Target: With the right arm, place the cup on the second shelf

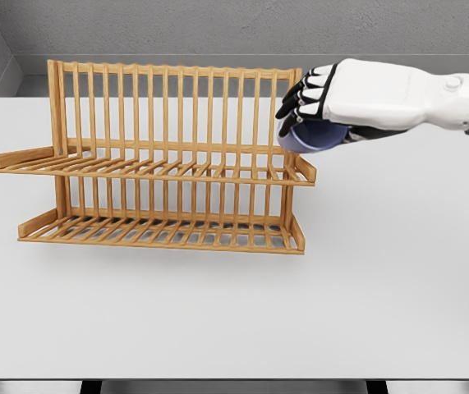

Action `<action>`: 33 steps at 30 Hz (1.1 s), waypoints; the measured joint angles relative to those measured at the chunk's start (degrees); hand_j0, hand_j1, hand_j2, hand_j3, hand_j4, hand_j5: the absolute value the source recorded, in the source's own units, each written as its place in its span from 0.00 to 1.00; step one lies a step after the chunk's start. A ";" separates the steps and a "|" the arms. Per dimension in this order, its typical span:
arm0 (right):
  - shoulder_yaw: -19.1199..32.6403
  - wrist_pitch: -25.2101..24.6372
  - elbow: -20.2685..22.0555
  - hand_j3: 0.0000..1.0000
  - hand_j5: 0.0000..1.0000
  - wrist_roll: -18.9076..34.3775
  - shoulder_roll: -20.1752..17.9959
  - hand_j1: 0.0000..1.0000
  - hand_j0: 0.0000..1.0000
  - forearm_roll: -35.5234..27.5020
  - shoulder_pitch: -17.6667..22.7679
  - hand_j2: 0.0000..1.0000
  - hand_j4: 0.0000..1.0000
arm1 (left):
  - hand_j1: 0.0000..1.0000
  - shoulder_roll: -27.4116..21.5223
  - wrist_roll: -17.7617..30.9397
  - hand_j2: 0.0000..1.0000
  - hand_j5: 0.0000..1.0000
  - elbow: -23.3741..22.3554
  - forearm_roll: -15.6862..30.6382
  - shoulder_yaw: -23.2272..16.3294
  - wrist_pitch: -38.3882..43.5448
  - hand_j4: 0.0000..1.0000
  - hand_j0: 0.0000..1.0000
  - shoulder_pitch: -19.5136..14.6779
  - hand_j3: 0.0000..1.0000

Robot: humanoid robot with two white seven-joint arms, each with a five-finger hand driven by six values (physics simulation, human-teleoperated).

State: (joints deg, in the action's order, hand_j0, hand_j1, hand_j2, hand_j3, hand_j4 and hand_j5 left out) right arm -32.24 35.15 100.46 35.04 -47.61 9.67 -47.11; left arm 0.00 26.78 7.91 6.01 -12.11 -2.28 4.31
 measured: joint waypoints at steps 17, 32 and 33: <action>-4.31 -0.03 -0.01 0.96 0.96 -0.10 1.88 0.96 0.96 0.23 -0.18 0.96 0.96 | 1.00 0.00 0.00 1.00 1.00 0.00 0.00 0.00 0.00 1.00 1.00 0.00 1.00; 30.97 0.14 -3.35 1.00 1.00 0.03 2.68 1.00 1.00 0.34 24.34 1.00 1.00 | 1.00 0.00 -0.01 1.00 1.00 0.01 0.00 0.00 0.01 1.00 1.00 0.00 1.00; 34.27 0.10 -3.75 1.00 1.00 0.01 3.32 1.00 1.00 0.42 26.72 1.00 1.00 | 1.00 0.00 -0.01 1.00 1.00 0.01 -0.01 0.00 0.01 1.00 1.00 0.00 1.00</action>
State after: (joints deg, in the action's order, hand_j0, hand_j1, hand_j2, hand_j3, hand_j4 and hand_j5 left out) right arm 2.03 35.25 96.70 35.05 -44.28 10.09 -20.39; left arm 0.00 26.77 7.92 6.01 -12.12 -2.28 4.31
